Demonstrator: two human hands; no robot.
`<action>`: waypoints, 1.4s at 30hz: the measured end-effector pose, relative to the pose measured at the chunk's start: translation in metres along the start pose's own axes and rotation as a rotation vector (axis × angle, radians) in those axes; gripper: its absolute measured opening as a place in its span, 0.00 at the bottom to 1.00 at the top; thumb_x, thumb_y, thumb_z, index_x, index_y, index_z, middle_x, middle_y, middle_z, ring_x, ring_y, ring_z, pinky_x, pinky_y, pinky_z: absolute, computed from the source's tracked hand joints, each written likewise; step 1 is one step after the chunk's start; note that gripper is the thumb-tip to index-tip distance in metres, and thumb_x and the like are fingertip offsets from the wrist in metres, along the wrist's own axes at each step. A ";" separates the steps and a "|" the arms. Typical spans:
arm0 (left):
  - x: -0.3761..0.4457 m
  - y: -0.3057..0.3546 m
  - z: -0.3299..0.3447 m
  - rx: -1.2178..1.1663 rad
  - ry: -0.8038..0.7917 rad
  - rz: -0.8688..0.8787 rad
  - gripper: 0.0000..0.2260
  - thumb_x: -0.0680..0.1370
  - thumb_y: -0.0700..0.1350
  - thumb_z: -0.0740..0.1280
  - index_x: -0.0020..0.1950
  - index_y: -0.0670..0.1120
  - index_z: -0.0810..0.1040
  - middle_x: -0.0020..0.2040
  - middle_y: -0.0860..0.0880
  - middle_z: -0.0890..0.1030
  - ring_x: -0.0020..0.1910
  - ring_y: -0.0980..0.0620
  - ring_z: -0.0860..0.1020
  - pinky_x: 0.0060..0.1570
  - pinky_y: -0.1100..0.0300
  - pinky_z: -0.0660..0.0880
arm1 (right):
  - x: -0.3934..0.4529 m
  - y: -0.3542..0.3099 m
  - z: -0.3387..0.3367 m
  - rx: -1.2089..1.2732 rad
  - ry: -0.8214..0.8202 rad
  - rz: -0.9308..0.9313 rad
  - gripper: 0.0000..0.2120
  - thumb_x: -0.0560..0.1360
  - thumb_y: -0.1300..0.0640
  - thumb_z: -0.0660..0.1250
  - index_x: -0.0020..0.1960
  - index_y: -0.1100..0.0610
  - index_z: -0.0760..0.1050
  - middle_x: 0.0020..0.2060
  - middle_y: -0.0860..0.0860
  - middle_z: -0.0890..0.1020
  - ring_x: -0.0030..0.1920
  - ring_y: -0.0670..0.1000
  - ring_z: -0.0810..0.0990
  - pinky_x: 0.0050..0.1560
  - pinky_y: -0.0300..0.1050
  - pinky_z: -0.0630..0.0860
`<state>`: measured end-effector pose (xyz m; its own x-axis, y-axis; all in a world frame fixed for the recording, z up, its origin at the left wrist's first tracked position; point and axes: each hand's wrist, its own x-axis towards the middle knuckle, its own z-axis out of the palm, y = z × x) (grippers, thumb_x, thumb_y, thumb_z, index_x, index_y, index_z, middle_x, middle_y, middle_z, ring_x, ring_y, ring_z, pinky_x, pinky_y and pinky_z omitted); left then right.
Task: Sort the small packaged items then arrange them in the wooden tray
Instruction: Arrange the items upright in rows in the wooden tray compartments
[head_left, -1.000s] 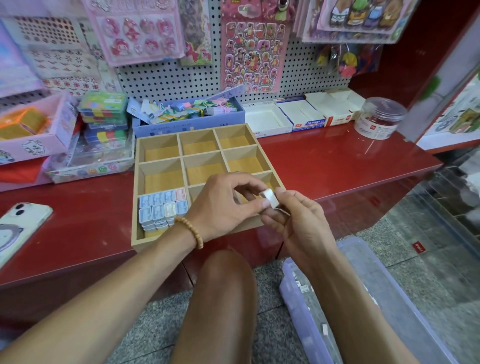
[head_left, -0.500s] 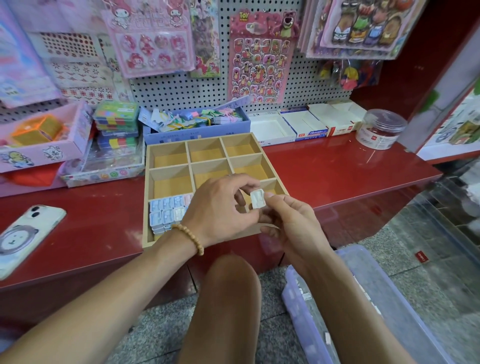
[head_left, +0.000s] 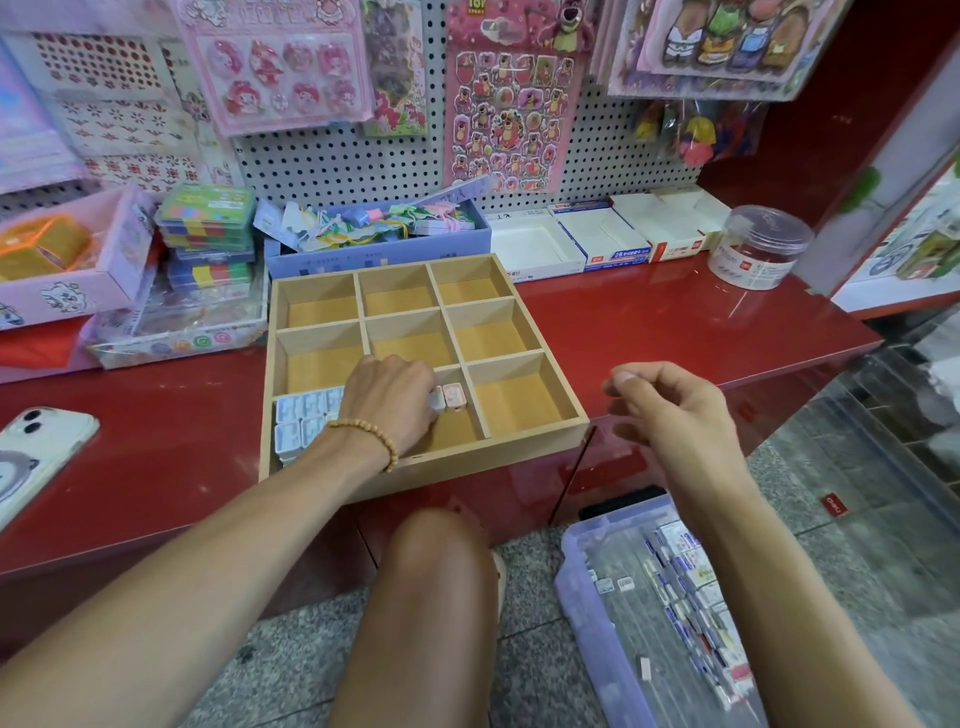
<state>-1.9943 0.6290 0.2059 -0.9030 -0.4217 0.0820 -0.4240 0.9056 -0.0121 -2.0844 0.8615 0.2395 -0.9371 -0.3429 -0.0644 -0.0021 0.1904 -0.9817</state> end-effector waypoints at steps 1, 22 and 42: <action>0.000 0.001 0.002 0.004 0.005 0.004 0.07 0.78 0.51 0.67 0.47 0.49 0.81 0.44 0.47 0.83 0.47 0.44 0.79 0.49 0.54 0.69 | 0.001 0.002 -0.002 0.000 0.003 0.001 0.06 0.78 0.59 0.68 0.44 0.53 0.82 0.47 0.59 0.85 0.44 0.51 0.81 0.52 0.57 0.80; -0.027 0.025 -0.047 -0.468 0.180 -0.065 0.12 0.74 0.48 0.68 0.56 0.49 0.83 0.43 0.54 0.85 0.48 0.51 0.82 0.53 0.55 0.77 | -0.024 0.019 -0.049 -0.066 0.035 -0.040 0.05 0.79 0.58 0.67 0.48 0.53 0.82 0.42 0.53 0.86 0.48 0.61 0.84 0.56 0.64 0.79; -0.105 0.203 0.060 -1.097 -0.315 -0.023 0.07 0.79 0.43 0.66 0.45 0.49 0.83 0.40 0.50 0.84 0.39 0.55 0.82 0.42 0.53 0.81 | -0.122 0.140 -0.201 -0.039 0.331 0.053 0.06 0.80 0.60 0.66 0.49 0.50 0.78 0.45 0.64 0.82 0.43 0.57 0.79 0.48 0.58 0.79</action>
<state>-1.9894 0.8541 0.1346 -0.9386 -0.2911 -0.1850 -0.2917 0.3837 0.8762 -2.0407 1.1147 0.1464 -0.9988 -0.0158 -0.0473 0.0422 0.2367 -0.9707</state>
